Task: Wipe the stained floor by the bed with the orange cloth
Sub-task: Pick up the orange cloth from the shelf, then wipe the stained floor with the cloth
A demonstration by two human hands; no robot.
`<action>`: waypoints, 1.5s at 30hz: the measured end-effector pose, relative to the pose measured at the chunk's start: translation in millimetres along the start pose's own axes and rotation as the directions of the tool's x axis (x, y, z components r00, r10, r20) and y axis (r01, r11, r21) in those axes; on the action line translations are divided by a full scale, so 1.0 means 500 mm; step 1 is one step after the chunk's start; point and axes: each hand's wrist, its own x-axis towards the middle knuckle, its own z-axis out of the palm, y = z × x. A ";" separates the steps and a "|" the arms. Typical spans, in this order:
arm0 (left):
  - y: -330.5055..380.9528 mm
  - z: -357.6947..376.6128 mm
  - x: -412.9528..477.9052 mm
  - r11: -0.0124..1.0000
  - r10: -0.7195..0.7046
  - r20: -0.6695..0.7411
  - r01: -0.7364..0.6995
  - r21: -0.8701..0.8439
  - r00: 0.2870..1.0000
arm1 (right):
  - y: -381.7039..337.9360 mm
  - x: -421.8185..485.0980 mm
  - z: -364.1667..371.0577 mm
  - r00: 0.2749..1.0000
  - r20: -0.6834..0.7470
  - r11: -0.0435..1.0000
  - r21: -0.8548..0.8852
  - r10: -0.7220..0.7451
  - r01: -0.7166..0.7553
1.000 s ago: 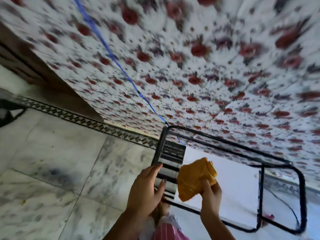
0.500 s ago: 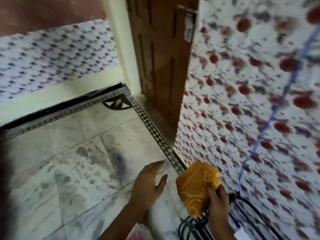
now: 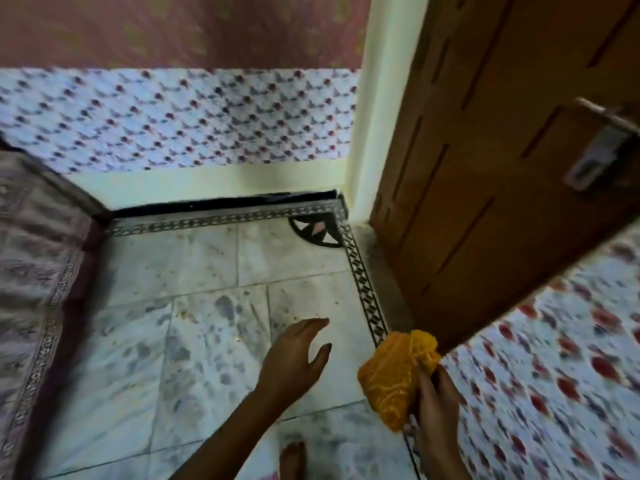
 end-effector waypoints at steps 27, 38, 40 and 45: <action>-0.941 1.024 0.269 0.960 -0.280 -0.100 0.276 -0.045 0.955 | 1.203 0.882 0.280 0.574 0.814 0.163 -0.557 -0.089 0.814; -1.080 1.199 0.218 0.991 -0.131 -0.332 0.135 -0.011 0.934 | 1.292 0.959 0.328 0.428 0.848 -0.091 -0.475 -0.312 0.875; -1.069 1.202 0.203 0.991 -0.136 -0.341 0.133 -0.030 0.930 | 1.287 0.934 0.303 0.353 0.886 -0.080 -0.393 -0.301 0.916; -1.065 1.223 0.181 0.992 -0.110 -0.300 0.124 0.027 0.948 | 1.534 0.701 0.190 0.446 0.891 0.005 -0.448 0.087 0.894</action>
